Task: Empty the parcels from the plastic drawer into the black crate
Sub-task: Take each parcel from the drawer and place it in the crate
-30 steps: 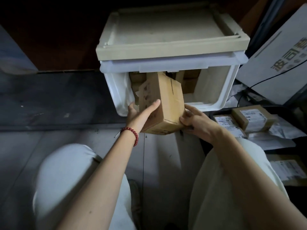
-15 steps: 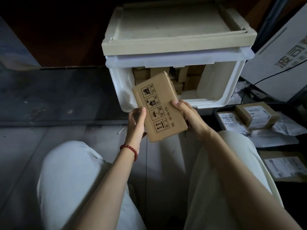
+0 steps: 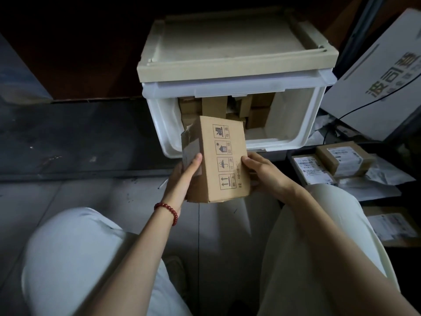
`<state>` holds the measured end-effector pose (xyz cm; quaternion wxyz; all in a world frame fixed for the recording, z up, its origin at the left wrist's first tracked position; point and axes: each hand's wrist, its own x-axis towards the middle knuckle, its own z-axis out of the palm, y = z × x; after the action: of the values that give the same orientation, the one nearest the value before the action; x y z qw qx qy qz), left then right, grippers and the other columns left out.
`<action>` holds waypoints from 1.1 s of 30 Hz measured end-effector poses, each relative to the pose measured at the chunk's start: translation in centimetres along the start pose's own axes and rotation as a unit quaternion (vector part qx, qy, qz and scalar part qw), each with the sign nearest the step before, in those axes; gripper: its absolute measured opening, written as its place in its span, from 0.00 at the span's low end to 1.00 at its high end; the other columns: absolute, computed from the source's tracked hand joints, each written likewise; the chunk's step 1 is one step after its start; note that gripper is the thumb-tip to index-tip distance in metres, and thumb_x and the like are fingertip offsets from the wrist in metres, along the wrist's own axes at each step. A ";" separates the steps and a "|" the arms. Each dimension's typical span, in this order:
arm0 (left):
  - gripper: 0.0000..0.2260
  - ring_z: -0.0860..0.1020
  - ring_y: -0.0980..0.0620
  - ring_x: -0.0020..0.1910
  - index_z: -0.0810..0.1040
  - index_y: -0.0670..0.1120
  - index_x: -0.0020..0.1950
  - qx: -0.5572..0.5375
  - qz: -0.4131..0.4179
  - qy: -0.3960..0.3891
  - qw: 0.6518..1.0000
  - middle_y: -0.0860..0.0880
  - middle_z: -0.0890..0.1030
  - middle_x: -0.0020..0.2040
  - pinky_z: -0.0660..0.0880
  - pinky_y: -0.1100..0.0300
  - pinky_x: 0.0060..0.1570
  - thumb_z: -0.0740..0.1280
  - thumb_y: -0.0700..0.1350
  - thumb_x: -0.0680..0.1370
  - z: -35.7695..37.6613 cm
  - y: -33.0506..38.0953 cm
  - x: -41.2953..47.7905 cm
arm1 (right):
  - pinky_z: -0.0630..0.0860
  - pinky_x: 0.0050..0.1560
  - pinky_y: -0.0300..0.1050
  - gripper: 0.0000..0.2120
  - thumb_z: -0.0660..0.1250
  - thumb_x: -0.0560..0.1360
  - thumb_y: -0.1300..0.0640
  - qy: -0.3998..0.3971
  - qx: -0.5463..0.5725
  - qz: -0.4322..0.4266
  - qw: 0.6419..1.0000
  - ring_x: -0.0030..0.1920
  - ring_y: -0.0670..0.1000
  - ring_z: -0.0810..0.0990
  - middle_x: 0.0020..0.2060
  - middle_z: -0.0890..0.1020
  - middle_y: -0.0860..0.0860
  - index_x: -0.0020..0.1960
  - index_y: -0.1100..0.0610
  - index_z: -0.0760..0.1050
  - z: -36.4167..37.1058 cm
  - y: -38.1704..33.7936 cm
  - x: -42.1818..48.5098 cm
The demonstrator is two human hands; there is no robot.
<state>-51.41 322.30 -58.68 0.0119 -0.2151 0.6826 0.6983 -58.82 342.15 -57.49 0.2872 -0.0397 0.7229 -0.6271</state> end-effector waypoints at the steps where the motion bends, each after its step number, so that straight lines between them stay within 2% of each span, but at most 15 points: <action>1: 0.30 0.77 0.54 0.57 0.72 0.59 0.62 0.000 0.006 0.011 1.000 0.56 0.79 0.57 0.75 0.53 0.50 0.69 0.70 0.65 -0.1 -0.1 0.0 | 0.79 0.45 0.49 0.12 0.57 0.82 0.52 0.005 -0.008 -0.009 1.000 0.54 0.51 0.80 0.53 0.81 0.50 0.63 0.53 0.70 0.0 0.1 -0.1; 3: 0.31 0.75 0.54 0.58 0.69 0.59 0.63 0.009 0.026 0.029 0.999 0.55 0.77 0.59 0.74 0.53 0.54 0.72 0.67 0.64 -0.1 -0.2 0.0 | 0.79 0.53 0.53 0.14 0.59 0.81 0.53 0.015 -0.015 -0.029 0.999 0.57 0.50 0.79 0.55 0.80 0.48 0.66 0.52 0.69 0.1 0.0 -0.2; 6: 0.32 0.74 0.58 0.57 0.66 0.60 0.64 0.029 0.063 0.041 0.997 0.55 0.75 0.60 0.73 0.61 0.47 0.73 0.64 0.63 -0.3 -0.2 0.0 | 0.73 0.63 0.62 0.21 0.63 0.80 0.52 0.027 -0.020 -0.055 0.998 0.64 0.50 0.74 0.63 0.76 0.49 0.72 0.48 0.65 0.2 -0.2 -0.4; 8: 0.31 0.74 0.60 0.56 0.65 0.60 0.63 0.033 0.082 0.044 0.995 0.56 0.76 0.59 0.71 0.66 0.43 0.73 0.61 0.64 -0.4 -0.2 0.0 | 0.70 0.64 0.63 0.26 0.65 0.78 0.51 0.026 -0.026 -0.074 0.997 0.67 0.51 0.70 0.68 0.71 0.47 0.74 0.44 0.62 0.1 -0.3 -0.5; 10: 0.30 0.75 0.63 0.55 0.65 0.60 0.62 0.035 0.100 0.049 0.993 0.58 0.78 0.57 0.71 0.70 0.41 0.74 0.58 0.64 -0.5 -0.2 0.0 | 0.71 0.61 0.58 0.29 0.67 0.76 0.50 -0.007 -0.015 -0.093 0.995 0.67 0.49 0.70 0.66 0.71 0.38 0.73 0.39 0.59 0.0 -0.3 -0.7; 12: 0.29 0.76 0.65 0.53 0.66 0.59 0.62 0.037 0.116 0.047 0.992 0.60 0.79 0.54 0.73 0.72 0.40 0.76 0.54 0.66 -0.7 -0.3 0.0 | 0.76 0.55 0.47 0.33 0.69 0.74 0.52 -0.056 -0.018 -0.113 0.992 0.65 0.47 0.72 0.62 0.70 0.31 0.72 0.36 0.57 0.1 -0.3 -1.1; 13: 0.27 0.77 0.65 0.52 0.67 0.58 0.61 0.038 0.124 0.041 0.991 0.60 0.79 0.54 0.75 0.71 0.40 0.76 0.50 0.67 -0.7 -0.3 0.1 | 0.78 0.54 0.44 0.36 0.70 0.72 0.54 -0.074 -0.025 -0.125 0.989 0.65 0.47 0.72 0.63 0.70 0.33 0.73 0.38 0.56 0.1 -0.3 -1.2; 14: 0.25 0.78 0.64 0.52 0.68 0.58 0.59 0.042 0.134 0.034 0.990 0.59 0.79 0.54 0.76 0.70 0.42 0.77 0.47 0.68 -0.8 -0.4 0.1 | 0.78 0.58 0.45 0.39 0.71 0.71 0.57 -0.082 -0.028 -0.133 0.987 0.67 0.48 0.72 0.66 0.70 0.37 0.75 0.42 0.55 0.2 -0.3 -1.2; 17: 0.22 0.78 0.62 0.55 0.71 0.58 0.57 0.068 0.163 0.007 0.984 0.57 0.79 0.56 0.78 0.66 0.49 0.76 0.43 0.69 -0.8 -0.6 0.2 | 0.71 0.68 0.56 0.45 0.75 0.67 0.63 -0.069 -0.022 -0.146 0.987 0.69 0.52 0.70 0.69 0.70 0.50 0.76 0.51 0.53 0.5 -0.6 -1.1; 19: 0.22 0.78 0.58 0.58 0.72 0.56 0.59 0.077 0.165 -0.002 0.983 0.55 0.79 0.58 0.77 0.60 0.55 0.76 0.45 0.69 -0.8 -0.5 0.1 | 0.69 0.69 0.58 0.46 0.77 0.67 0.63 -0.050 -0.012 -0.143 0.988 0.69 0.53 0.70 0.69 0.71 0.52 0.75 0.52 0.54 0.4 -0.7 -1.0; 22: 0.23 0.77 0.59 0.58 0.73 0.59 0.59 0.089 0.158 -0.006 0.983 0.58 0.79 0.57 0.77 0.54 0.57 0.76 0.54 0.67 -1.0 -0.2 0.1 | 0.70 0.67 0.60 0.45 0.78 0.65 0.59 -0.038 0.010 -0.126 0.991 0.68 0.53 0.72 0.68 0.72 0.52 0.75 0.48 0.57 0.1 -0.7 -0.9; 24: 0.28 0.77 0.59 0.59 0.72 0.60 0.63 0.082 0.138 -0.024 0.987 0.59 0.79 0.58 0.77 0.53 0.58 0.76 0.60 0.65 -1.1 0.0 -0.1 | 0.73 0.64 0.60 0.42 0.78 0.65 0.54 -0.045 0.021 -0.112 0.992 0.65 0.53 0.75 0.66 0.75 0.51 0.73 0.47 0.61 0.0 -0.6 -0.9; 28: 0.39 0.74 0.55 0.63 0.65 0.62 0.71 0.091 0.113 -0.058 0.988 0.58 0.76 0.64 0.73 0.48 0.61 0.68 0.70 0.62 -1.2 0.7 -0.2 | 0.75 0.62 0.59 0.39 0.76 0.62 0.43 -0.075 0.039 -0.075 0.994 0.62 0.53 0.78 0.61 0.79 0.51 0.70 0.48 0.67 -0.4 -0.5 -0.9; 32: 0.43 0.77 0.64 0.57 0.68 0.64 0.67 0.079 0.119 -0.065 0.988 0.66 0.78 0.58 0.74 0.64 0.52 0.66 0.78 0.56 -0.9 1.0 -0.5 | 0.78 0.57 0.56 0.31 0.72 0.68 0.40 -0.069 0.077 -0.043 0.994 0.58 0.55 0.81 0.60 0.81 0.52 0.68 0.48 0.70 -0.7 -0.3 -0.7; 33: 0.43 0.76 0.63 0.58 0.68 0.64 0.67 0.075 0.114 -0.060 0.989 0.65 0.78 0.59 0.74 0.64 0.53 0.68 0.77 0.54 -0.9 0.9 -0.5 | 0.80 0.53 0.56 0.28 0.71 0.70 0.41 -0.057 0.088 -0.043 0.994 0.57 0.55 0.82 0.59 0.81 0.52 0.67 0.48 0.70 -0.7 -0.2 -0.6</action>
<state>-50.97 321.54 -57.59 -0.0105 -0.0918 0.7515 0.6532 -58.69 342.98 -56.99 0.3029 -0.0814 0.6449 -0.6969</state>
